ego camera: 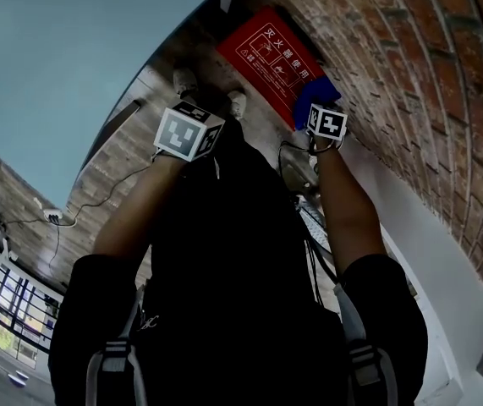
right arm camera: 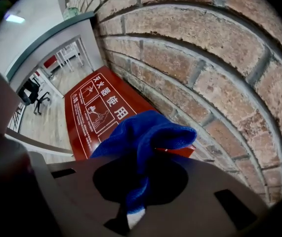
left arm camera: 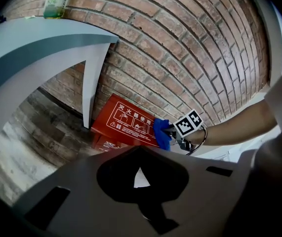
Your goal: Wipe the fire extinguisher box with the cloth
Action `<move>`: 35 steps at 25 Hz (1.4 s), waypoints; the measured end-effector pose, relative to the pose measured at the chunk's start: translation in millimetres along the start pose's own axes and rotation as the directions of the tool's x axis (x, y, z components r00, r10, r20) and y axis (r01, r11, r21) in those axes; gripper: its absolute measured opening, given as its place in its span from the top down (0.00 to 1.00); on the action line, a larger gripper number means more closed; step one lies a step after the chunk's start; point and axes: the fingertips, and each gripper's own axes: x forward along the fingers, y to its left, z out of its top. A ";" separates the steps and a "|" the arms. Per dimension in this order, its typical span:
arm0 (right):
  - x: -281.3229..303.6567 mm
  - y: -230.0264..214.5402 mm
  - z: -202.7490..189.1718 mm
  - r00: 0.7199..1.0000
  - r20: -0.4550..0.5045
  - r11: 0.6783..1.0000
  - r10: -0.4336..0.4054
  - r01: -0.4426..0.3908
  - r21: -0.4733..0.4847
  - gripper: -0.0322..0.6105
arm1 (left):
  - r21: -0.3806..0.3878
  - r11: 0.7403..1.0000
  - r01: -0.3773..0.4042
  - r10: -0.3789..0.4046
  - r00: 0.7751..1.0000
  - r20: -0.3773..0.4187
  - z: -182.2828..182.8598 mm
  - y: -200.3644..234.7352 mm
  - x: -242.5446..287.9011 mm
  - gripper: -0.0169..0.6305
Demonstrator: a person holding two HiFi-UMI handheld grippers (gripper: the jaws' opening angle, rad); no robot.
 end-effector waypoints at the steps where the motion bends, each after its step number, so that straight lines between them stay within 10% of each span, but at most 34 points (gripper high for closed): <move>1: 1.4 6.6 4.1 1.000 0.013 1.000 0.022 -0.022 -0.007 0.89 | -0.009 1.000 0.012 -0.012 1.000 0.006 -6.4 1.7 4.8 0.98; 21: 39.6 149.7 159.7 0.977 0.062 0.949 0.203 -0.180 -0.259 0.89 | -0.109 0.991 -0.077 0.077 0.997 0.001 -43.9 33.2 -28.5 0.98; 35: 31.0 201.0 118.3 0.964 0.001 0.919 0.265 -0.253 -0.304 0.89 | -0.078 0.993 -0.085 0.085 0.996 0.006 -32.6 33.9 -32.1 0.98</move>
